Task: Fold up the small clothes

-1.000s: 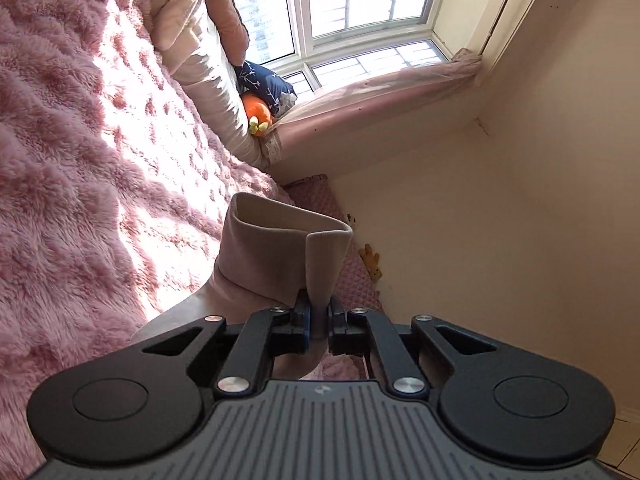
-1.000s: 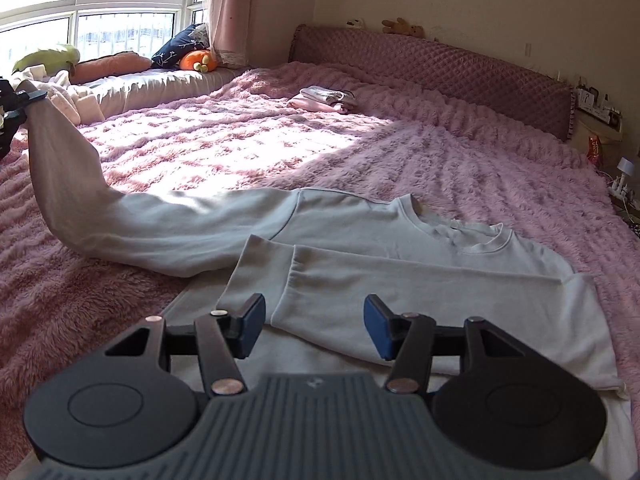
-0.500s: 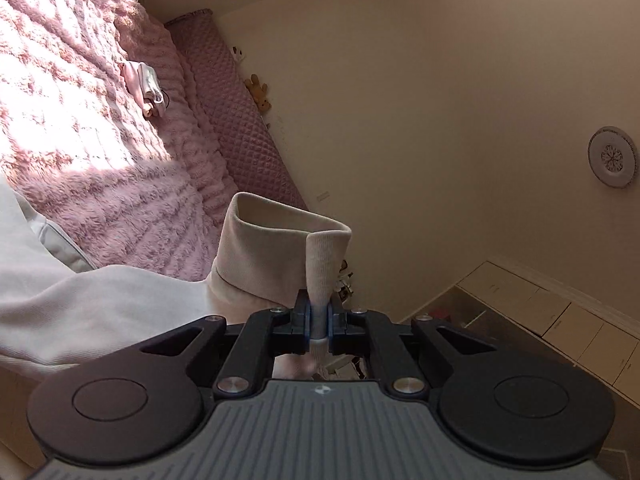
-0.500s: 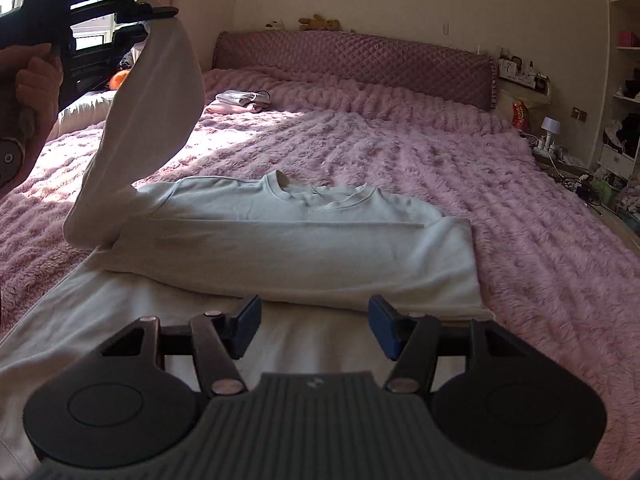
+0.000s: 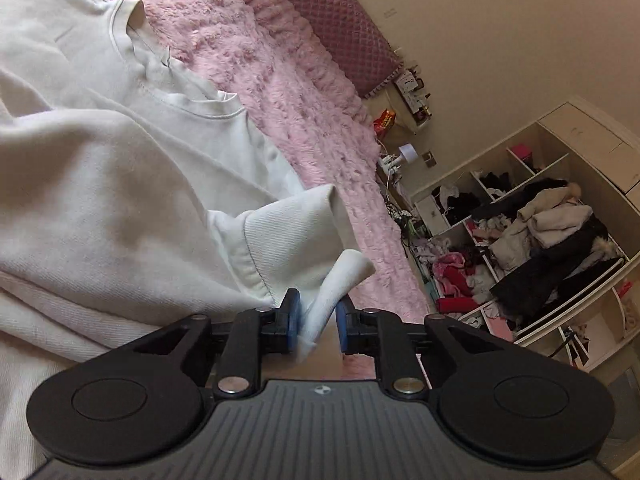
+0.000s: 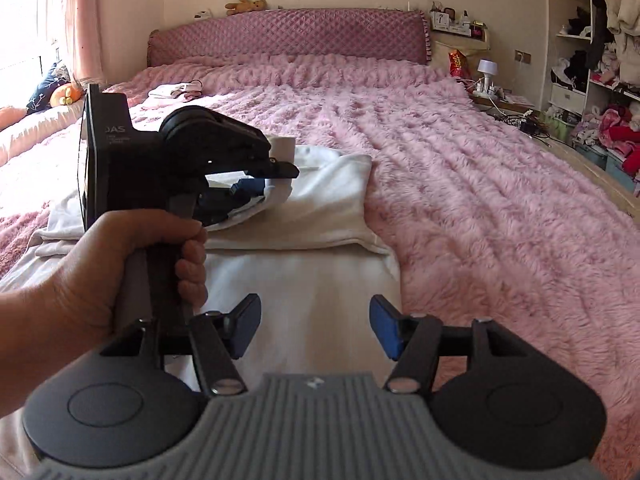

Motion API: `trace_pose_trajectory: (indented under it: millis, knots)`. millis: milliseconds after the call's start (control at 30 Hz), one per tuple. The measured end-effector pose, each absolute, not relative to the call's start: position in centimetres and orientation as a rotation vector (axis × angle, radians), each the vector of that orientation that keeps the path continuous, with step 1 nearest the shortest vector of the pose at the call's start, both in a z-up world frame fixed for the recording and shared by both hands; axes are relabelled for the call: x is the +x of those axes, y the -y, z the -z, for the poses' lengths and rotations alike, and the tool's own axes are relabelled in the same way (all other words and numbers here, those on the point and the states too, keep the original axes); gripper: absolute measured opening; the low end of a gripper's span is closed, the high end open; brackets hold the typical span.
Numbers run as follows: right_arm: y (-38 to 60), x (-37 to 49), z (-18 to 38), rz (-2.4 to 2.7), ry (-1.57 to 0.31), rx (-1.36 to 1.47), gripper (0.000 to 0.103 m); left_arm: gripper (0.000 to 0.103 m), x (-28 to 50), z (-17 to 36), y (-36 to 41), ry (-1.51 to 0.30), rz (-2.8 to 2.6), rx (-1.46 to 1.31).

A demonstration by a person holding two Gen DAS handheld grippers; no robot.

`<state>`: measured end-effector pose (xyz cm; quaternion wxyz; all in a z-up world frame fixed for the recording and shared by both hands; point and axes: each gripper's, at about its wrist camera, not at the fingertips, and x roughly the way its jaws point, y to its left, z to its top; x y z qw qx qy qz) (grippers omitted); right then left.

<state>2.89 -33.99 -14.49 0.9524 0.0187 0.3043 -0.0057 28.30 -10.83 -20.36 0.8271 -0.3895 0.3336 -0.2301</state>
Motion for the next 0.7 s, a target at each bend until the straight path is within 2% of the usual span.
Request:
trace_pose_trajectory:
  millis: [167, 367, 500, 633, 700]
  knots:
    - [36.4, 2.2, 14.3, 0.078, -0.604, 0.089, 0.057, 0.026, 27.4, 18.6, 11.1, -0.71, 0.583, -0.827]
    - [37.6, 3.7, 12.9, 0.093, -0.554, 0.143, 0.057, 0.05, 24.0, 12.9, 7.0, -0.577, 0.689, -0.651]
    - [37.5, 6.4, 12.0, 0.03, -0.495, 0.21, 0.057, 0.051, 21.6, 11.0, 0.3, -0.528, 0.542, -0.512]
    - [37.5, 10.8, 13.1, 0.013, -0.522, 0.316, 0.056, 0.051, 19.6, 10.9, -6.6, -0.52, 0.326, -0.413]
    - [37.3, 13.0, 14.2, 0.035, -0.555, 0.371, 0.046, 0.051, 19.1, 11.6, -8.9, -0.527, 0.256, -0.404]
